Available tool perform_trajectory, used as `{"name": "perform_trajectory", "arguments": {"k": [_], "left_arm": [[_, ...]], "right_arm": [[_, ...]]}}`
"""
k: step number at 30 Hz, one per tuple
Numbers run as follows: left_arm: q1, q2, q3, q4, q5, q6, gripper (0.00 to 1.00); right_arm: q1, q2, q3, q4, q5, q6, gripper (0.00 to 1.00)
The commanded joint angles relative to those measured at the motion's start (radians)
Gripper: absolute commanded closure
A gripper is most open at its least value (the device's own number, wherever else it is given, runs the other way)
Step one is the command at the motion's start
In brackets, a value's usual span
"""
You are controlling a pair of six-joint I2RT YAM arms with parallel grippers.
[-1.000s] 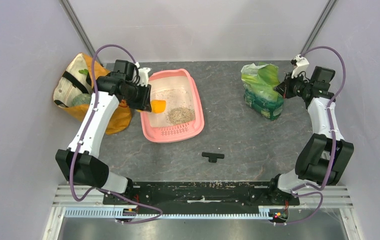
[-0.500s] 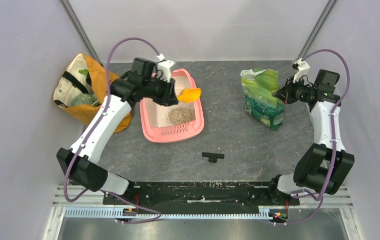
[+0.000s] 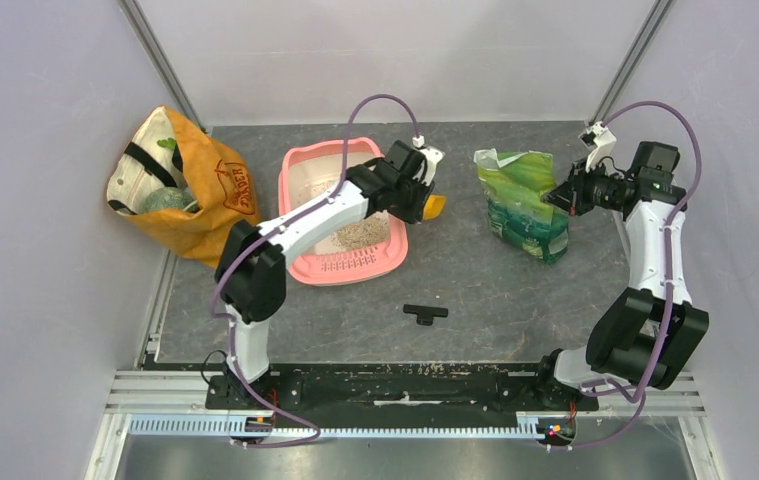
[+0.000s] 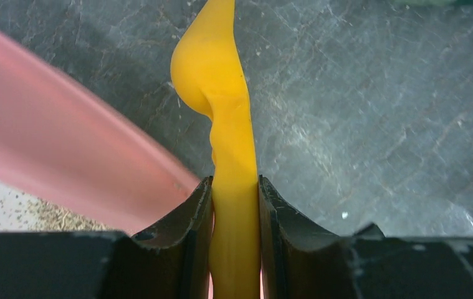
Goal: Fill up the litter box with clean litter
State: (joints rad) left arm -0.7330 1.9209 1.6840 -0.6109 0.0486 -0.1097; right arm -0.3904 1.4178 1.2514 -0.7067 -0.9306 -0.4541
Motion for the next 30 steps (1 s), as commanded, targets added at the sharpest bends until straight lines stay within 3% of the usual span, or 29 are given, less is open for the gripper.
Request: {"name": "perform_trajectory", "arguments": {"k": [1,5,6,10,15,20,25,30], "left_arm": [[-0.009,0.079,0.095,0.114,-0.106,-0.058,0.92],[-0.008,0.151,0.181,0.036,-0.074,-0.066,0.66],[-0.008,0.158,0.206,0.001,-0.054,-0.064,0.55],[-0.006,0.083,0.186,-0.030,0.106,-0.027,0.30],[0.008,-0.135,-0.009,0.046,0.284,0.106,0.20],[0.012,-0.338,-0.200,0.078,0.414,0.374,0.13],[0.011,-0.307,-0.161,0.056,0.534,0.462,0.12],[0.005,-0.230,-0.128,0.170,0.608,0.468,0.11]], "right_arm": [[-0.004,-0.011,0.076,-0.106,-0.093,-0.066,1.00],[-0.004,0.004,0.124,-0.246,-0.153,-0.171,1.00],[-0.004,0.007,0.137,-0.303,-0.168,-0.223,1.00],[-0.004,0.011,0.177,-0.528,-0.208,-0.455,1.00],[-0.004,0.003,0.200,-0.714,-0.234,-0.644,1.00],[0.006,0.011,0.213,-0.916,-0.262,-0.868,1.00],[0.016,0.032,0.217,-1.031,-0.266,-1.000,1.00],[0.030,0.015,0.202,-1.033,-0.250,-1.021,1.00]]}}
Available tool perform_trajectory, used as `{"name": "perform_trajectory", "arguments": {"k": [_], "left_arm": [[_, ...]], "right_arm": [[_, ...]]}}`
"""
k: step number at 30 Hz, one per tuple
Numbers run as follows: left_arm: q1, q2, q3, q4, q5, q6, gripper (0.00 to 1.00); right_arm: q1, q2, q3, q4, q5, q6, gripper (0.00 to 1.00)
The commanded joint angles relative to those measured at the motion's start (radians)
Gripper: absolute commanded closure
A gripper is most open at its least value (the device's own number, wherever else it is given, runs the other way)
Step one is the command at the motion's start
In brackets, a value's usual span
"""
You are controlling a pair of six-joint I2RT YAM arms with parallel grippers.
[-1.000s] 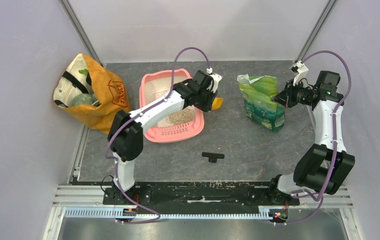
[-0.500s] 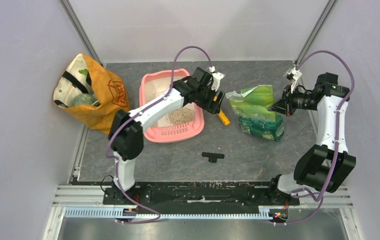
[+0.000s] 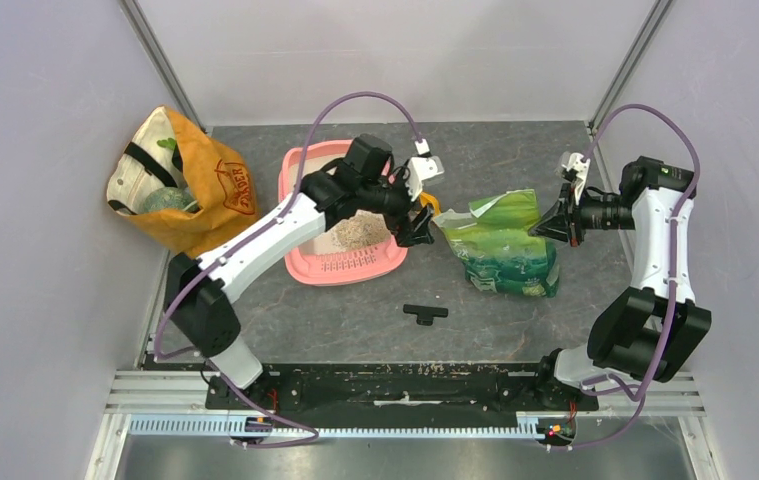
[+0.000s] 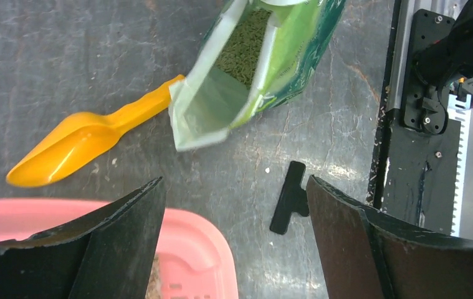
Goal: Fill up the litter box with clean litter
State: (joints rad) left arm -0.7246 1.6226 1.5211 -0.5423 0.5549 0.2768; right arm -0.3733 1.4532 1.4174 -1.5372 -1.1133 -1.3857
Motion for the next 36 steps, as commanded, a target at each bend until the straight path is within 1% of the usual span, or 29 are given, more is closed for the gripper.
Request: {"name": "perform_trajectory", "arguments": {"k": [1,4,10,15,16,17,19,21,22,23,24,27,30,31,35,36], "left_arm": [[-0.005,0.086,0.043,0.121,0.100,0.084,0.11],[-0.015,0.149,0.084,0.156,0.115,0.103,0.11],[-0.041,0.240,0.116,0.189,0.207,0.134,0.10],[-0.056,0.301,0.107,0.270,0.180,0.136,0.10],[-0.056,0.307,0.106,0.288,0.162,0.128,0.14],[-0.056,0.307,0.106,0.307,0.139,0.120,0.24],[-0.055,0.296,0.103,0.307,0.121,0.132,0.55],[-0.055,0.263,0.089,0.299,0.107,0.153,0.84],[-0.055,0.239,0.074,0.294,0.097,0.169,0.97],[-0.056,0.218,0.061,0.291,0.084,0.182,0.98],[-0.057,0.193,0.046,0.287,0.065,0.207,0.98],[-0.067,0.158,0.039,0.216,0.027,0.316,0.98],[-0.072,0.135,0.022,0.177,-0.004,0.406,0.98],[-0.077,0.126,0.008,0.180,-0.023,0.432,0.98],[-0.113,0.111,-0.029,0.205,-0.095,0.505,0.97],[-0.124,0.111,-0.033,0.207,-0.104,0.521,0.97]], "right_arm": [[0.017,-0.024,0.032,-0.201,-0.065,-0.094,1.00],[0.021,-0.025,0.026,-0.202,-0.059,-0.095,1.00],[0.022,-0.006,0.032,-0.200,-0.053,-0.100,1.00],[0.022,0.004,0.043,-0.201,-0.044,-0.108,1.00],[0.022,0.004,0.046,-0.202,-0.038,-0.110,1.00],[0.022,0.003,0.048,-0.201,-0.032,-0.110,1.00],[0.021,0.003,0.055,-0.202,-0.024,-0.106,1.00],[0.021,0.004,0.064,-0.201,-0.020,-0.094,0.97],[0.020,0.004,0.072,-0.202,-0.019,-0.084,0.93],[0.019,0.007,0.084,-0.202,-0.021,-0.067,0.89],[0.015,0.011,0.097,-0.202,-0.024,-0.044,0.83],[0.009,0.031,0.163,-0.202,-0.039,0.051,0.55],[0.002,0.045,0.242,-0.202,-0.059,0.140,0.39],[0.002,0.043,0.257,-0.202,-0.065,0.159,0.34],[0.002,0.060,0.328,-0.200,-0.109,0.246,0.10],[0.002,0.068,0.348,-0.200,-0.121,0.268,0.08]]}}
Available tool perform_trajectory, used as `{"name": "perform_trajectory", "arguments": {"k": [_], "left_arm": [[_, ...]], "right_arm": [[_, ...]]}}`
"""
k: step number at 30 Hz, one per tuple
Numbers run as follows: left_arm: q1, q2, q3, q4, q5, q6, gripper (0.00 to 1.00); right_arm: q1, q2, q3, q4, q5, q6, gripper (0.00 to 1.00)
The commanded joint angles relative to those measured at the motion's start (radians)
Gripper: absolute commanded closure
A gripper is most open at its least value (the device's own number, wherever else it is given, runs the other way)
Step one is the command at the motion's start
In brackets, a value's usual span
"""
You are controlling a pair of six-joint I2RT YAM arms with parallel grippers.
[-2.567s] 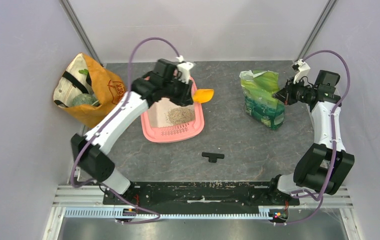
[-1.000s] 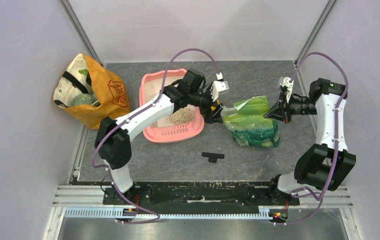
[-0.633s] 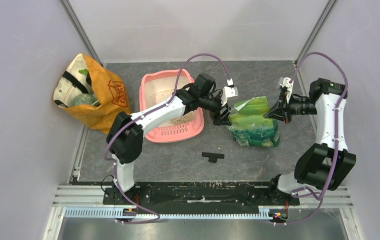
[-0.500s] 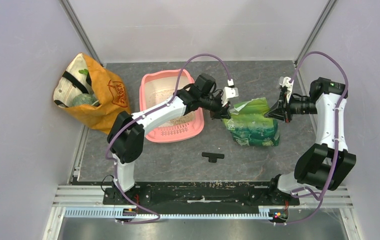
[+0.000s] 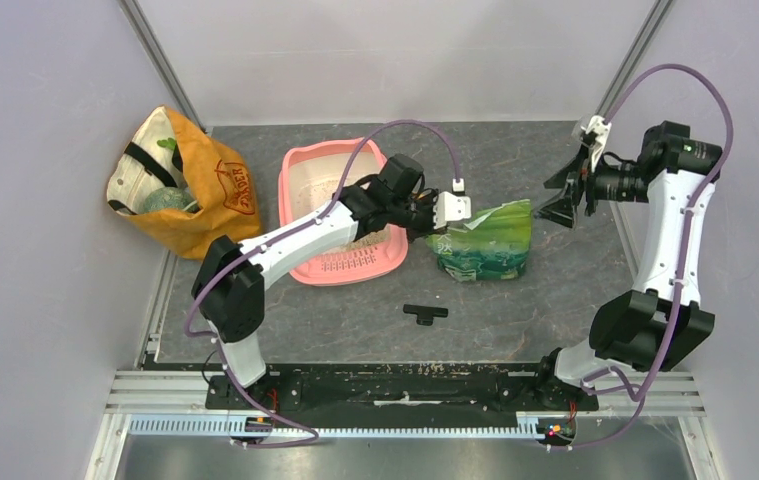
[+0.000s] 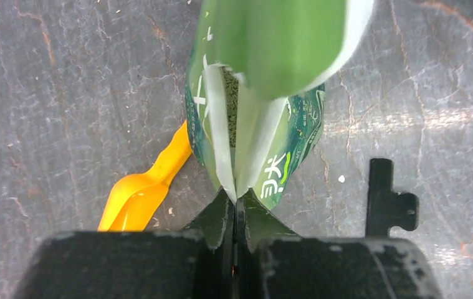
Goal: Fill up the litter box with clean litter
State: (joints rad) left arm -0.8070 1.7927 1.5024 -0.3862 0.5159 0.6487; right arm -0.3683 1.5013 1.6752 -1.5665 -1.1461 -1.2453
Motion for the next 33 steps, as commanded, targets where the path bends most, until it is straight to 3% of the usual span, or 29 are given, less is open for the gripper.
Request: {"name": "perform_trajectory", "arguments": {"k": [1,5,12,18,22,28,33], "left_arm": [[-0.050,-0.058,-0.015,0.052,-0.076,0.163,0.96],[-0.070,-0.052,-0.023,0.067,-0.119,0.189,0.94],[-0.078,-0.047,-0.020,0.082,-0.146,0.185,0.94],[-0.081,-0.034,-0.017,0.075,-0.160,0.192,0.94],[-0.081,-0.027,-0.011,0.072,-0.167,0.190,0.94],[-0.081,-0.030,0.008,0.074,-0.146,0.156,0.93],[-0.081,-0.035,0.017,0.067,-0.149,0.130,0.88]], "right_arm": [[-0.004,0.029,0.110,-0.169,-0.097,0.143,0.04],[0.023,0.054,0.128,-0.135,-0.091,0.190,0.03],[0.093,0.041,0.053,0.131,-0.032,0.461,0.03],[0.084,0.061,0.176,0.177,-0.176,0.607,0.03],[0.099,0.021,0.162,0.325,-0.140,0.760,0.03],[0.237,-0.033,-0.045,0.337,0.250,0.560,0.03],[0.280,-0.016,-0.131,0.353,0.389,0.460,0.04]]}}
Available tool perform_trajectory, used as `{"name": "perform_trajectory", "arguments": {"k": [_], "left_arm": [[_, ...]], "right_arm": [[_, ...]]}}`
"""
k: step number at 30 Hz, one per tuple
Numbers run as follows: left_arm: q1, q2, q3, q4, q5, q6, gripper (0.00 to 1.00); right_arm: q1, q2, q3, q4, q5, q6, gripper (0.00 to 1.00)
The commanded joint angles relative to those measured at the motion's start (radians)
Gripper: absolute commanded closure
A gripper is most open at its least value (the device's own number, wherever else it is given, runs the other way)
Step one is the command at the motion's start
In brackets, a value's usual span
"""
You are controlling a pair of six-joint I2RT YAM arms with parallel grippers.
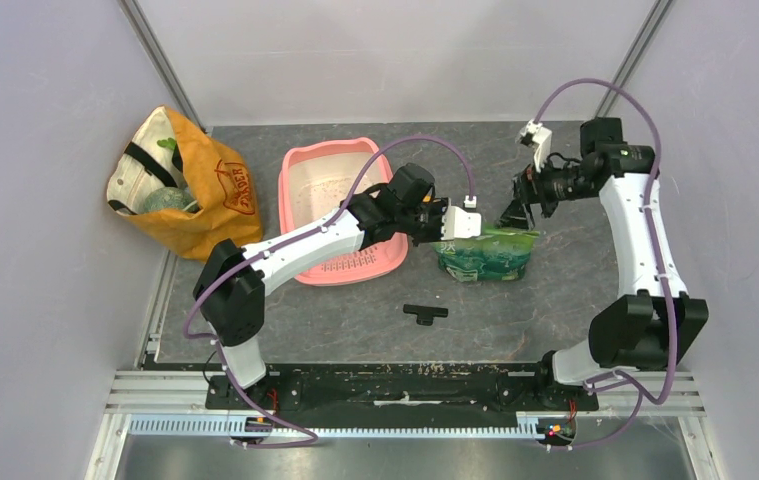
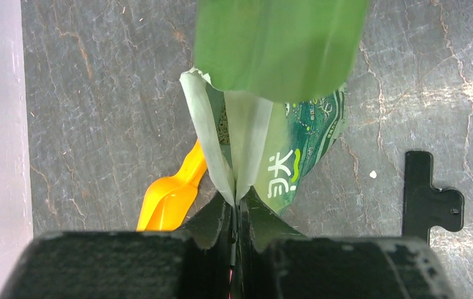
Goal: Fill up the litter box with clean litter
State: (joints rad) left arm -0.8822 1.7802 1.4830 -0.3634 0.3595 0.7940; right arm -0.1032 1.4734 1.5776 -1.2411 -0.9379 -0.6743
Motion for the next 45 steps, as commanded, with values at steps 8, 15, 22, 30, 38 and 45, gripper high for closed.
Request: {"name": "perform_trajectory", "arguments": {"k": [8,15,22,30,38,45], "left_arm": [[-0.006,-0.008,0.066,0.017,-0.028,-0.064,0.75],[-0.004,-0.015,0.072,-0.027,-0.031,-0.092,0.63],[0.053,-0.053,0.180,-0.355,0.121,-0.109,0.15],[0.158,0.075,0.390,-0.419,0.270,-0.352,0.12],[0.148,0.255,0.520,-0.474,0.369,-0.393,0.17],[0.146,0.303,0.472,-0.476,0.360,-0.364,0.42]], "right_arm": [[0.045,0.066,-0.062,-0.069,0.217,-0.275,0.13],[0.055,0.061,-0.115,-0.020,0.267,-0.300,0.16],[0.056,0.038,-0.150,0.005,0.296,-0.347,0.31],[0.056,0.000,-0.183,0.007,0.292,-0.400,0.55],[0.054,-0.020,-0.195,0.005,0.300,-0.416,0.62],[0.036,-0.022,-0.199,-0.007,0.300,-0.434,0.65]]}}
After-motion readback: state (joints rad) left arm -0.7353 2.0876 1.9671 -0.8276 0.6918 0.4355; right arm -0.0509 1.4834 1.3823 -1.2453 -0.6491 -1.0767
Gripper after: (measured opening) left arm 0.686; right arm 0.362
